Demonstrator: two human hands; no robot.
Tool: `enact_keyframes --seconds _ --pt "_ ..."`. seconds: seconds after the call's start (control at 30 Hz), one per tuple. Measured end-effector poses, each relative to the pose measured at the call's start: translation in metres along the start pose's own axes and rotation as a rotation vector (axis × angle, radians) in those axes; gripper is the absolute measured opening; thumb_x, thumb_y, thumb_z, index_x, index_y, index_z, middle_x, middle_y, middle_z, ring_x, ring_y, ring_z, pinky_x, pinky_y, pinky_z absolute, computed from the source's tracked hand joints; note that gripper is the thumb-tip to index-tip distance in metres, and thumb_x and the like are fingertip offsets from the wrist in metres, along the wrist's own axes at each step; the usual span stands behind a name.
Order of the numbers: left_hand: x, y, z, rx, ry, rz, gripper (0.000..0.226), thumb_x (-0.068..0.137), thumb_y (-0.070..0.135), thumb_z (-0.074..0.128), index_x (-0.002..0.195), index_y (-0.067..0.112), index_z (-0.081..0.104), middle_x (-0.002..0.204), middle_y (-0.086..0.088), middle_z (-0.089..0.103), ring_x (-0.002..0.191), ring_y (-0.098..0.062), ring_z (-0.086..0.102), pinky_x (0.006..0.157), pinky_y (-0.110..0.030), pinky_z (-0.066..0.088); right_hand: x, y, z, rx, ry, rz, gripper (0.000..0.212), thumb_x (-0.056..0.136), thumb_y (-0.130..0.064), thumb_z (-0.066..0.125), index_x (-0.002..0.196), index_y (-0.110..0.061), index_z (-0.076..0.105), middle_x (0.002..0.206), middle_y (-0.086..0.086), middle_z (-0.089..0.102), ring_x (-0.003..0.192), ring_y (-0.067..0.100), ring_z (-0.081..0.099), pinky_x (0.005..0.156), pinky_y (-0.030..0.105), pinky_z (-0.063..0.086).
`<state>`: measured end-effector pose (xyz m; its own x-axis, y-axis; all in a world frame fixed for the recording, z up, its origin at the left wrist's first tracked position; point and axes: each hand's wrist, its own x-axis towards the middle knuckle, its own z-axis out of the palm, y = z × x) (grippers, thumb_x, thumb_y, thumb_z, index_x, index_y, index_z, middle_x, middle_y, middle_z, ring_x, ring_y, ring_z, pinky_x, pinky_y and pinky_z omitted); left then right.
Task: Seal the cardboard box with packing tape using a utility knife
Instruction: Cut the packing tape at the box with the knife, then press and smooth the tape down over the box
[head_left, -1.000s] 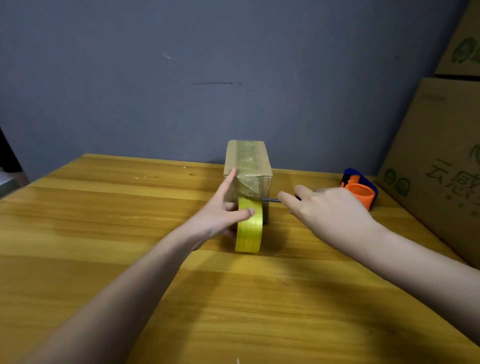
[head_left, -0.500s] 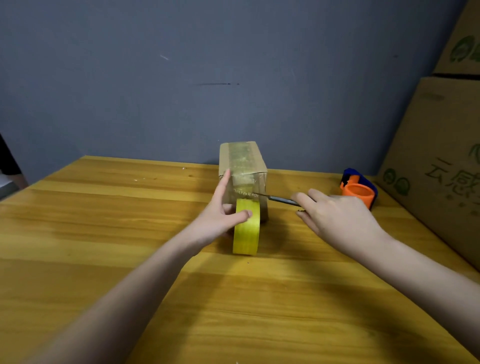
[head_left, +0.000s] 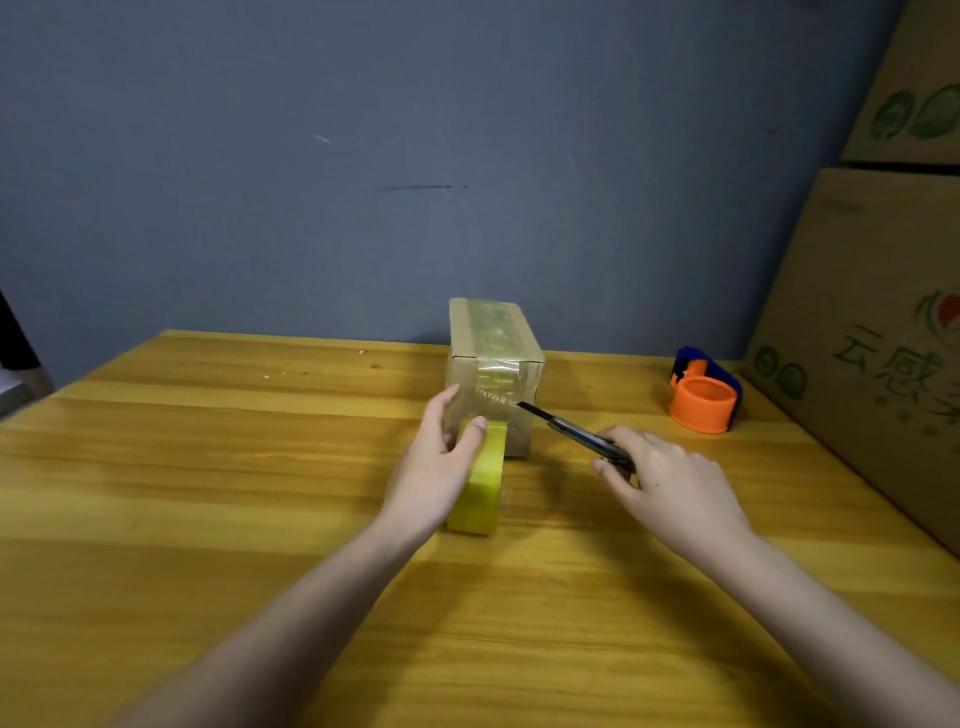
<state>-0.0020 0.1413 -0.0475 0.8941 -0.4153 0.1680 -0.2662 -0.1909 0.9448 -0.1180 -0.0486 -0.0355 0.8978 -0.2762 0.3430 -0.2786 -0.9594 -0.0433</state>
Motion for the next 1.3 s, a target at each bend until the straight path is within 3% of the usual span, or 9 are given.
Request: enact_keyframes --seconds 0.2,0.37,0.5,0.63,0.73,0.87,0.97,1.03,1.3 --pt "-0.008 0.022 0.009 -0.429 -0.130 -0.110 0.029 0.099 0.003 0.040 0.125 0.015 0.043 0.096 -0.028 0.066 0.055 -0.020 0.066 0.052 -0.026 0.055 -0.013 0.017 0.006 0.225 -0.053 0.152 0.027 0.094 -0.046 0.045 0.116 -0.032 0.052 0.083 -0.013 0.056 0.075 0.018 0.059 0.054 0.030 0.040" --pt "-0.009 0.031 0.034 -0.194 -0.203 -0.008 0.020 0.095 0.003 0.044 0.109 0.011 0.056 0.092 -0.011 0.062 0.041 -0.011 0.057 0.045 -0.020 0.048 -0.016 0.035 0.016 0.293 -0.031 0.260 0.024 0.093 -0.045 0.047 0.111 -0.030 0.053 0.075 -0.010 0.052 0.074 0.024 0.060 0.055 0.030 0.037" --pt "-0.008 0.039 0.070 0.297 -0.199 0.269 0.010 0.094 0.033 0.054 0.103 0.031 0.057 0.096 0.004 0.067 0.048 -0.009 0.064 0.051 -0.029 0.052 -0.017 0.052 0.026 0.252 -0.037 0.363 0.030 0.096 -0.042 0.042 0.117 -0.022 0.049 0.111 0.005 0.061 0.100 0.034 0.061 0.074 0.038 0.046" --pt "-0.003 0.029 0.109 0.881 -0.202 0.693 0.031 0.097 0.041 0.044 0.123 0.025 0.051 0.087 -0.006 0.072 0.073 -0.029 0.068 0.058 -0.031 0.045 -0.026 0.066 0.027 0.080 -0.011 0.396 0.035 0.099 -0.037 0.034 0.123 -0.015 0.048 0.119 0.009 0.052 0.096 0.037 0.063 0.074 0.044 0.052" --pt "-0.001 0.019 0.131 1.086 -0.252 0.905 0.030 0.089 0.034 0.038 0.101 0.020 0.062 0.053 -0.003 0.063 0.044 -0.023 0.061 0.043 -0.019 0.024 -0.031 0.072 0.025 -0.012 0.012 0.430 0.035 0.100 -0.036 0.035 0.120 -0.013 0.051 0.116 0.008 0.049 0.094 0.035 0.063 0.068 0.040 0.049" --pt "0.003 0.007 0.153 1.142 -0.178 1.005 0.031 0.078 0.034 0.036 0.080 0.024 0.065 0.047 0.001 0.056 0.034 -0.015 0.053 0.037 -0.017 0.017 -0.034 0.077 0.028 -0.053 0.027 0.459 0.033 0.099 -0.038 0.035 0.118 -0.017 0.053 0.114 0.004 0.058 0.100 0.027 0.063 0.072 0.037 0.050" --pt "0.007 0.000 0.162 1.101 -0.112 1.117 0.013 0.073 0.031 0.066 0.084 0.024 0.064 0.056 0.002 0.060 0.042 -0.015 0.057 0.035 -0.019 0.030 -0.034 0.079 0.032 0.010 0.006 0.492 0.032 0.098 -0.037 0.036 0.116 -0.016 0.052 0.117 0.006 0.060 0.099 0.031 0.064 0.072 0.036 0.048" --pt "0.013 -0.010 0.166 1.037 -0.101 1.148 0.030 0.066 0.030 0.078 0.091 0.024 0.063 0.063 0.002 0.062 0.051 -0.016 0.060 0.042 -0.021 0.039 -0.034 0.082 0.033 0.062 0.014 0.529 0.032 0.098 -0.036 0.037 0.115 -0.016 0.054 0.118 0.008 0.060 0.099 0.035 0.063 0.075 0.037 0.048" --pt "0.027 -0.014 0.165 0.968 -0.136 1.157 0.034 0.083 0.030 0.039 0.107 0.027 0.062 0.085 0.004 0.066 0.071 -0.019 0.063 0.059 -0.028 0.047 -0.033 0.086 0.036 0.115 -0.016 0.601 0.035 0.099 -0.036 0.035 0.129 -0.023 0.048 0.127 0.008 0.060 0.108 0.035 0.060 0.081 0.038 0.046"
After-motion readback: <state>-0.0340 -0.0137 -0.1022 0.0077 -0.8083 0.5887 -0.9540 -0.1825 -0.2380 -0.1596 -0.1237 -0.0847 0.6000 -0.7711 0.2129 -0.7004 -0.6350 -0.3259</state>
